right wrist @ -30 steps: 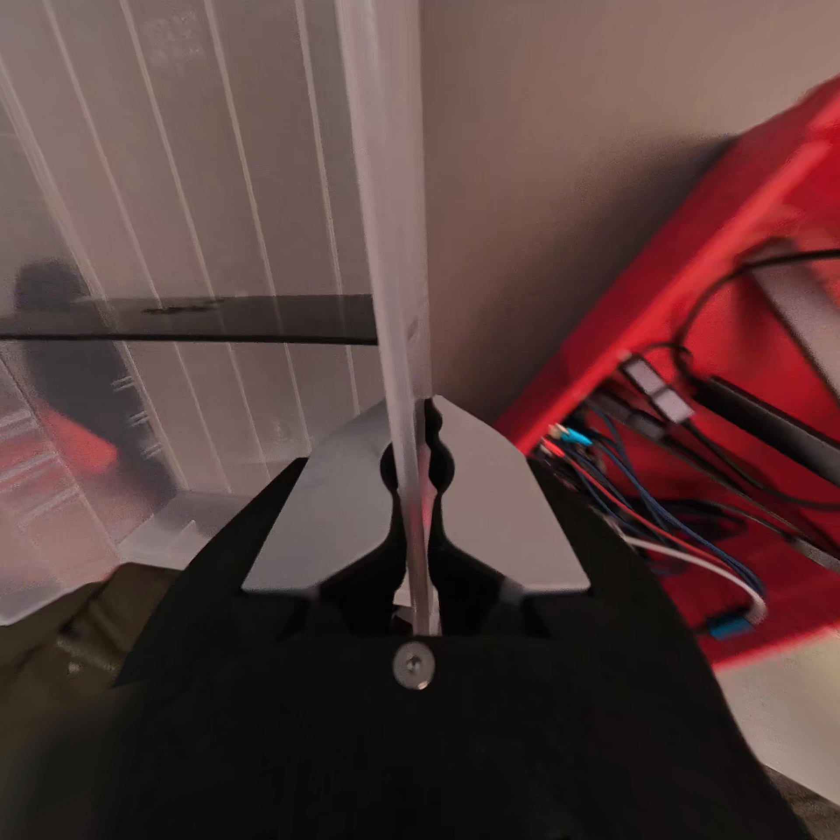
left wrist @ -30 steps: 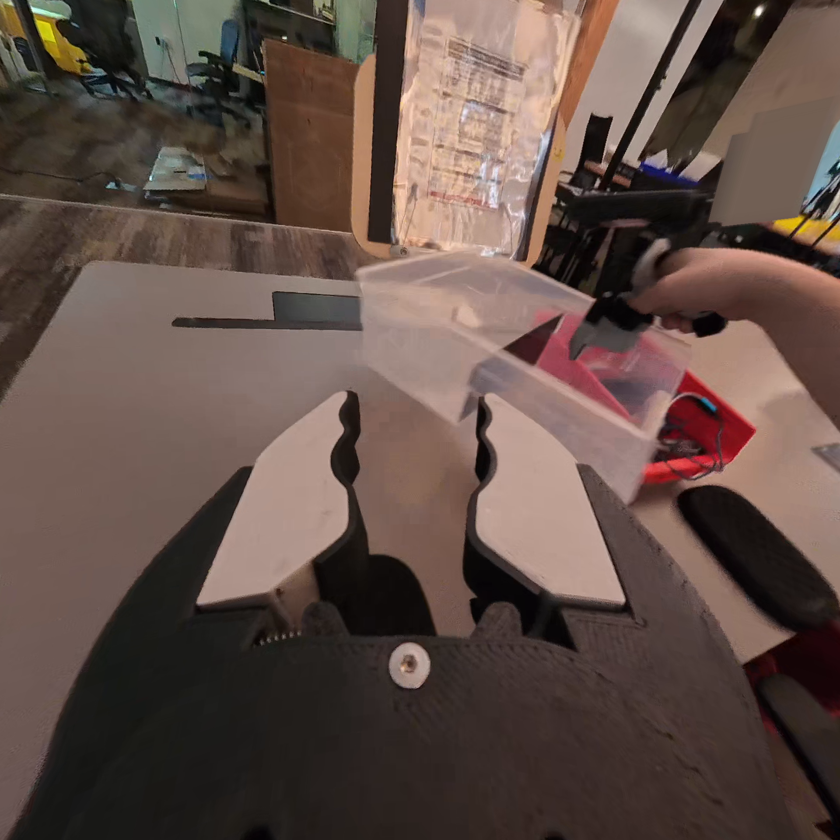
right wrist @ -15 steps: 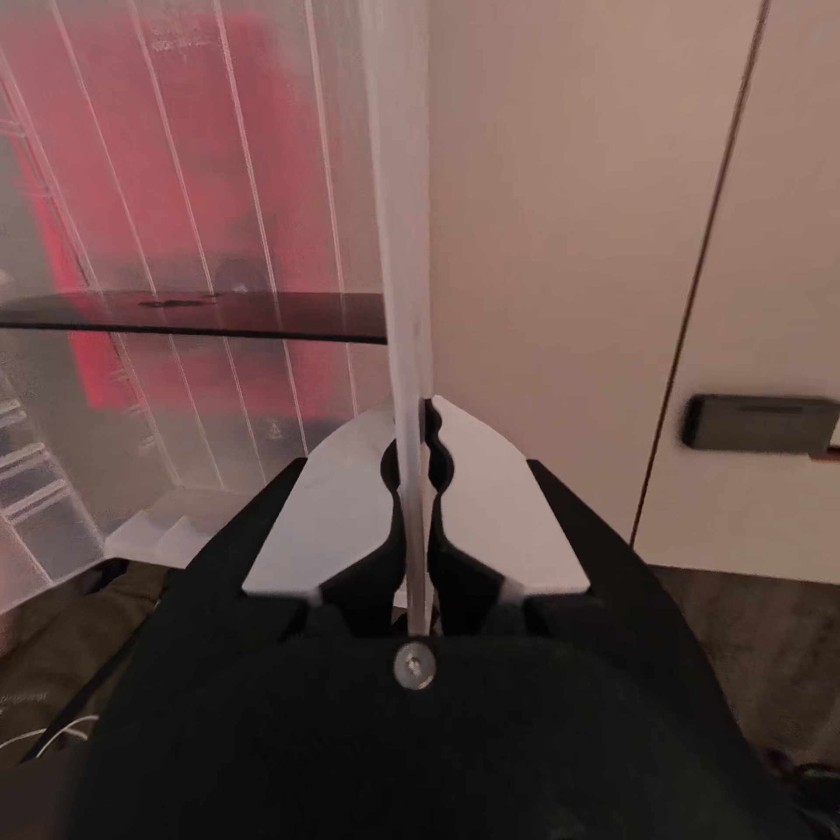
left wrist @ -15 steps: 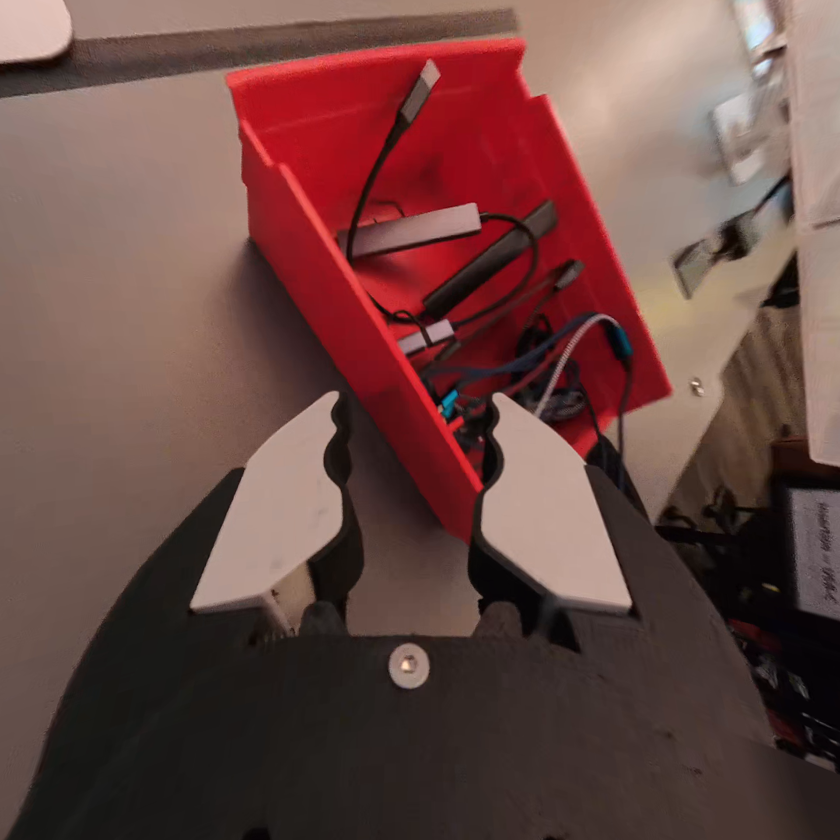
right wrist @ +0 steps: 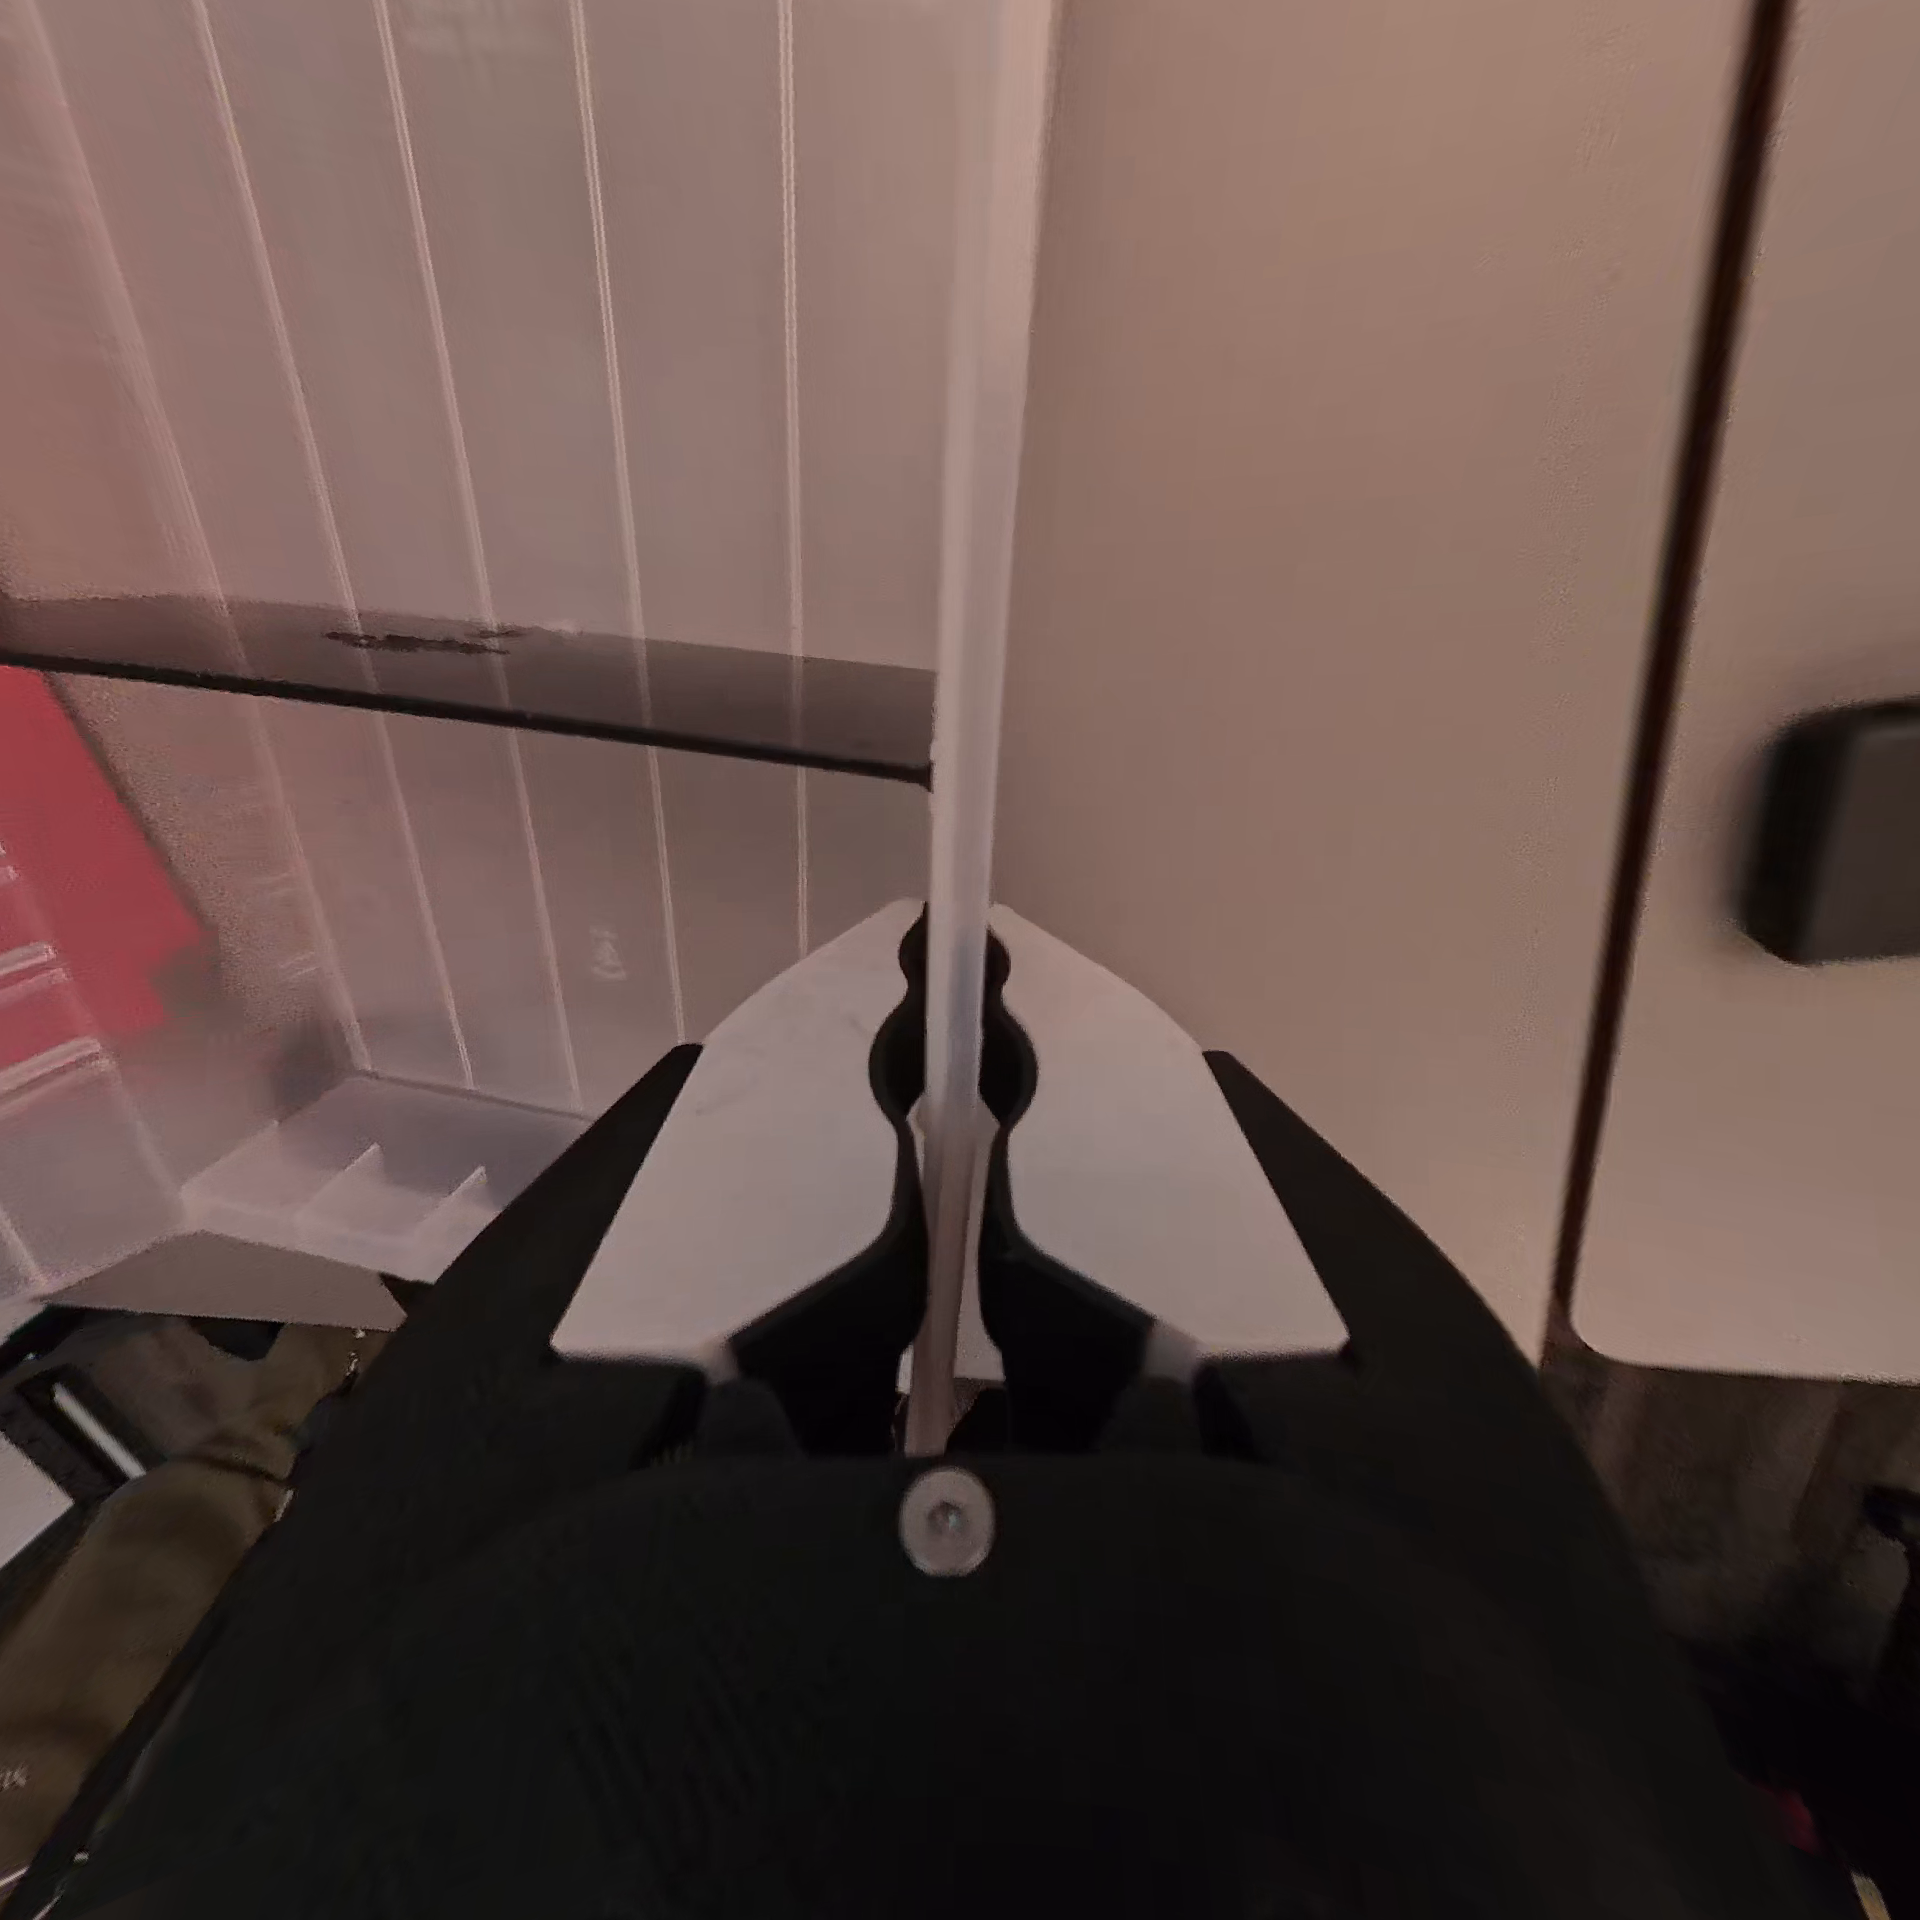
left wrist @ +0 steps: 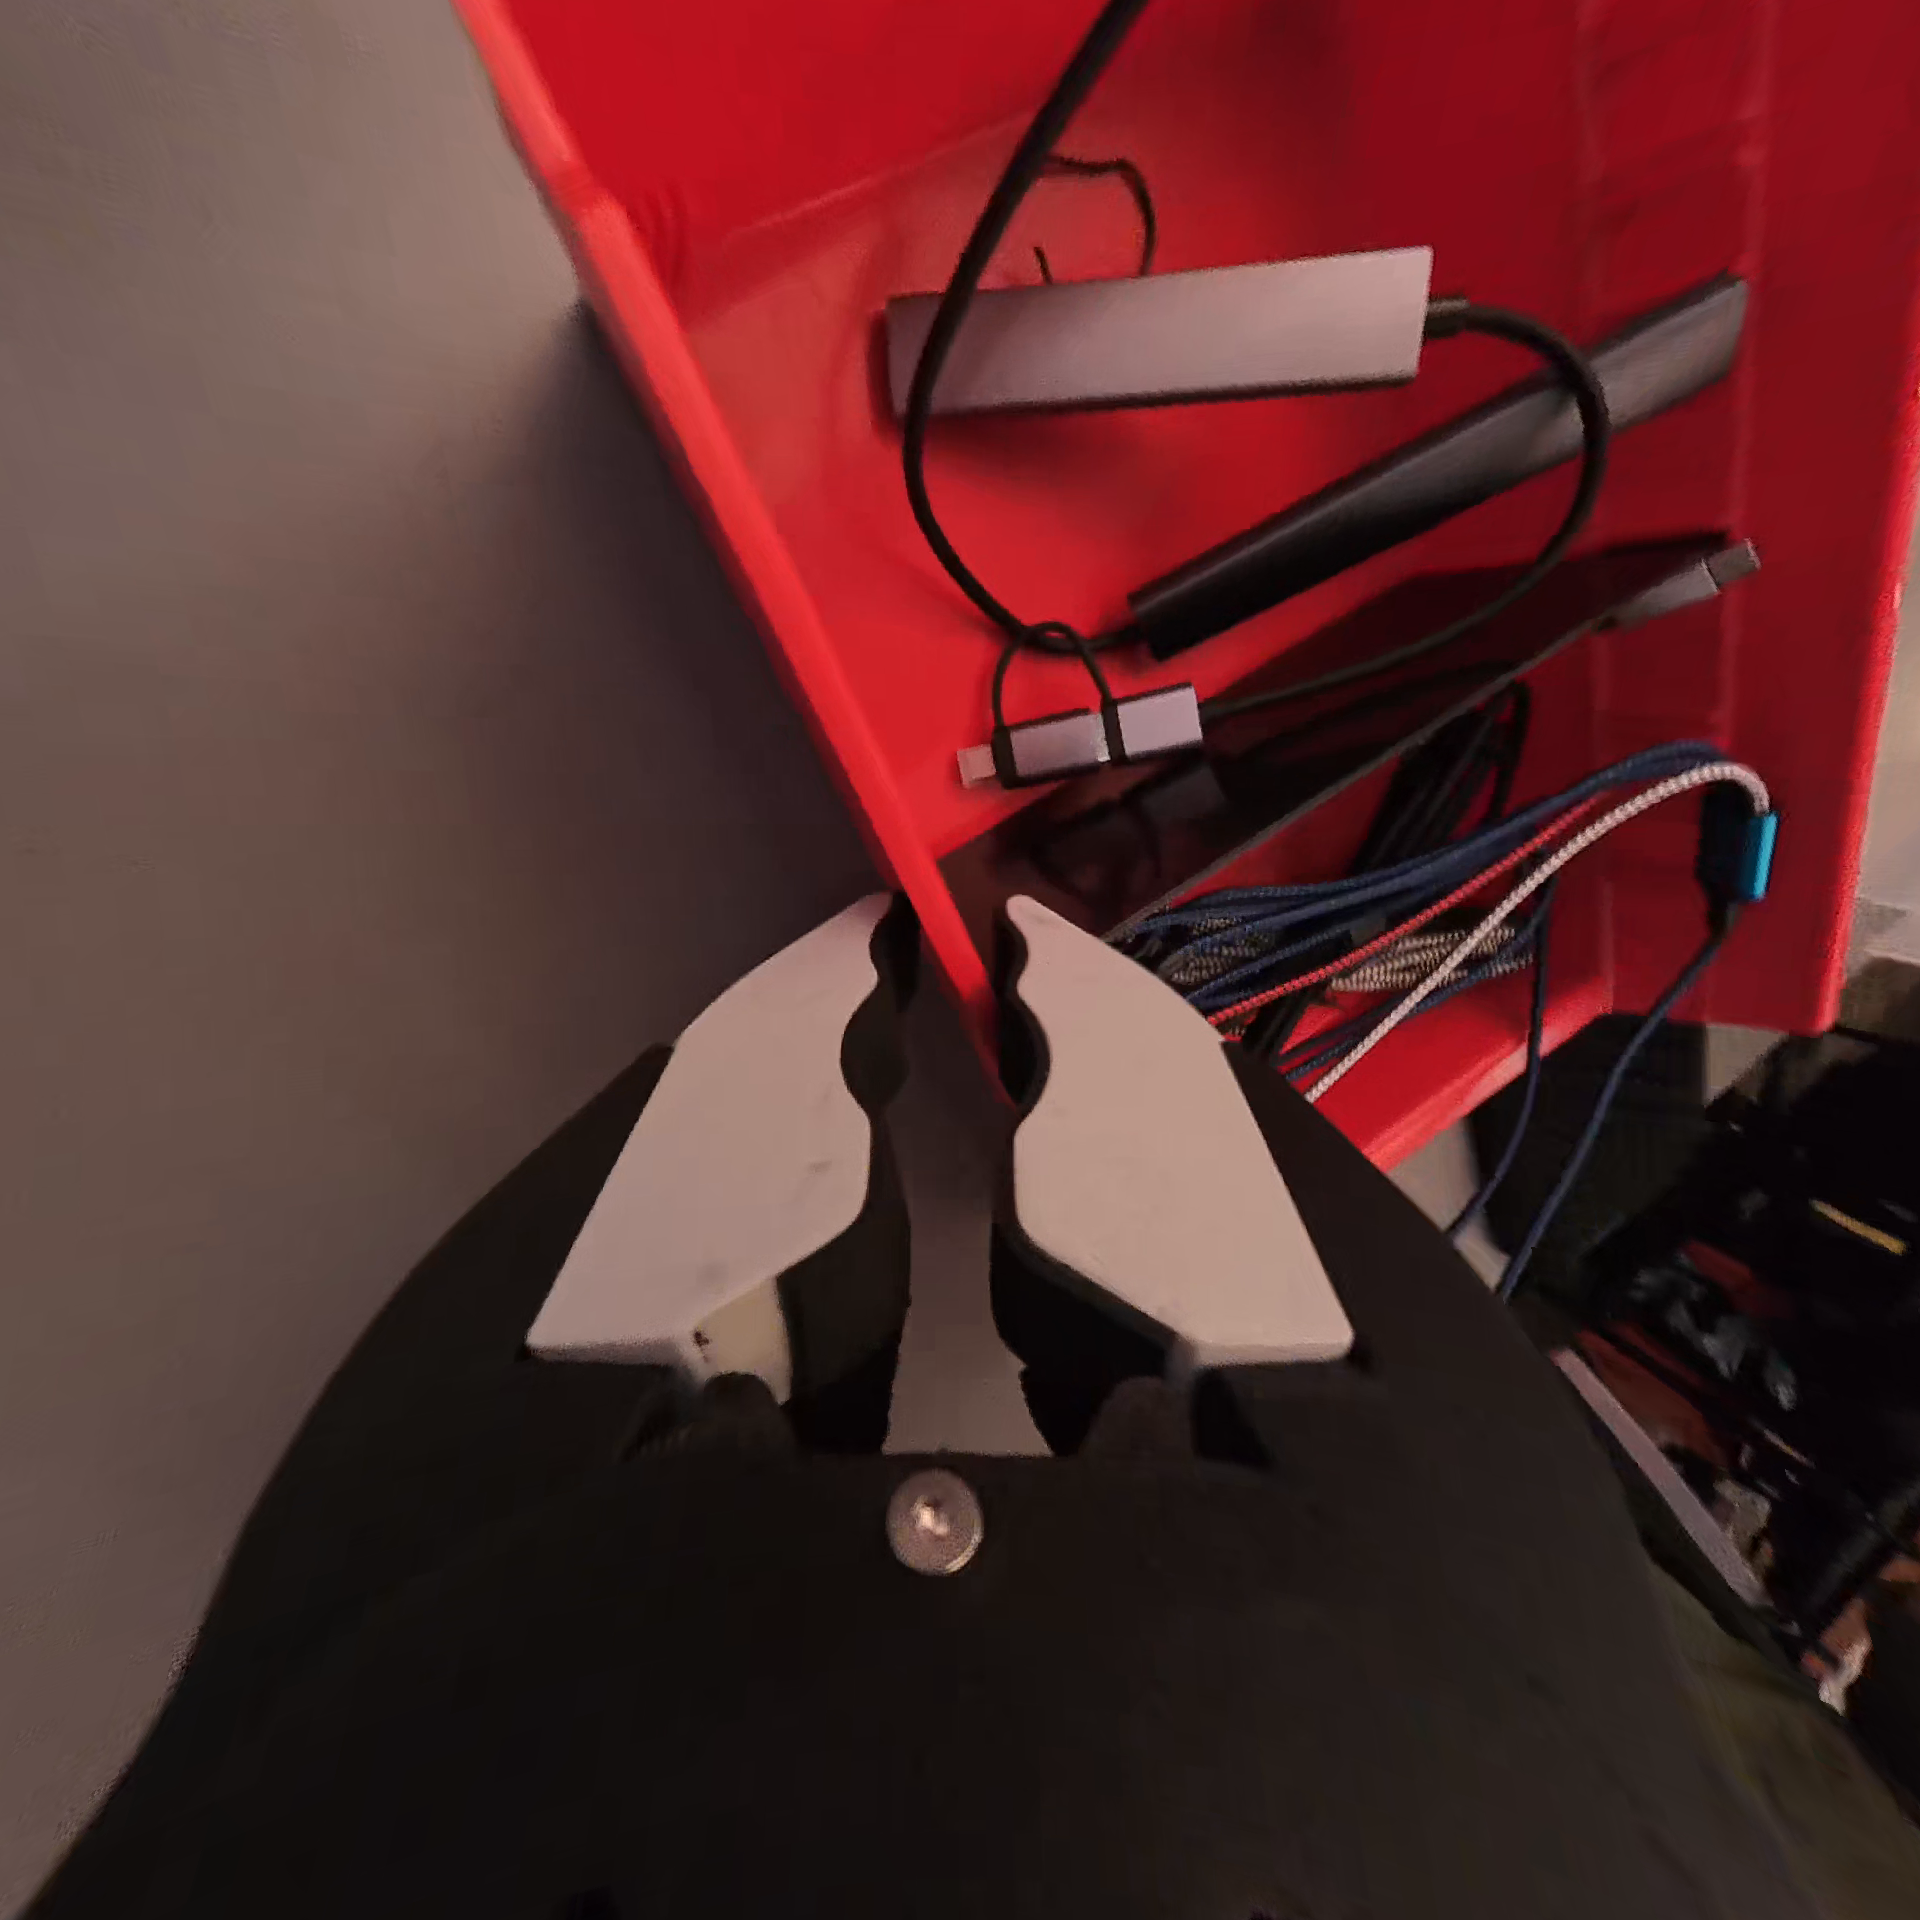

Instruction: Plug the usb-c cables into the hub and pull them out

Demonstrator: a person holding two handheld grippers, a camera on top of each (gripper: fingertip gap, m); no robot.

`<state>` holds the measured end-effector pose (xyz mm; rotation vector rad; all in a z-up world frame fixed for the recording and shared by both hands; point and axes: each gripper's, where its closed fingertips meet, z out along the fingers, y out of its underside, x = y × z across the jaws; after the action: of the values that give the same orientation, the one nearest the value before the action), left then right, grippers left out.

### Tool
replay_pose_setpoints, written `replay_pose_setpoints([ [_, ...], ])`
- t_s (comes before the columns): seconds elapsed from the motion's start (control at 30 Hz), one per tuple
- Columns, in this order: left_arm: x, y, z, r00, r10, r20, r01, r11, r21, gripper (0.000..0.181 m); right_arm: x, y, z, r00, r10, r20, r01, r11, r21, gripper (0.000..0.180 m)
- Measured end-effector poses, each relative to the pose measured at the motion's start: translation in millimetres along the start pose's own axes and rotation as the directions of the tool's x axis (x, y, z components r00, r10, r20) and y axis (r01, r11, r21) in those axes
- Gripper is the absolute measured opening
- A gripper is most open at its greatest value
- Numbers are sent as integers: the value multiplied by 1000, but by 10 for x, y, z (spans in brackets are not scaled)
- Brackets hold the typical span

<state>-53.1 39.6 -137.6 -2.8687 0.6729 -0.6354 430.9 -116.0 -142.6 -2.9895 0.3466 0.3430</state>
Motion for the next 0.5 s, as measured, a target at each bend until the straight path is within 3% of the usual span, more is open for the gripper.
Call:
replay_pose_setpoints([
  [0.27,-1563,694,-839,981,-114,158,110,993,33,8,-637,-170,470,994,-109,-1,109,994,-22,5],
  [0.5,-2698,1414,-1497,936,-222,273,213,975,60,7,-961,-327,634,995,-100,-16,100,995,1,5],
])
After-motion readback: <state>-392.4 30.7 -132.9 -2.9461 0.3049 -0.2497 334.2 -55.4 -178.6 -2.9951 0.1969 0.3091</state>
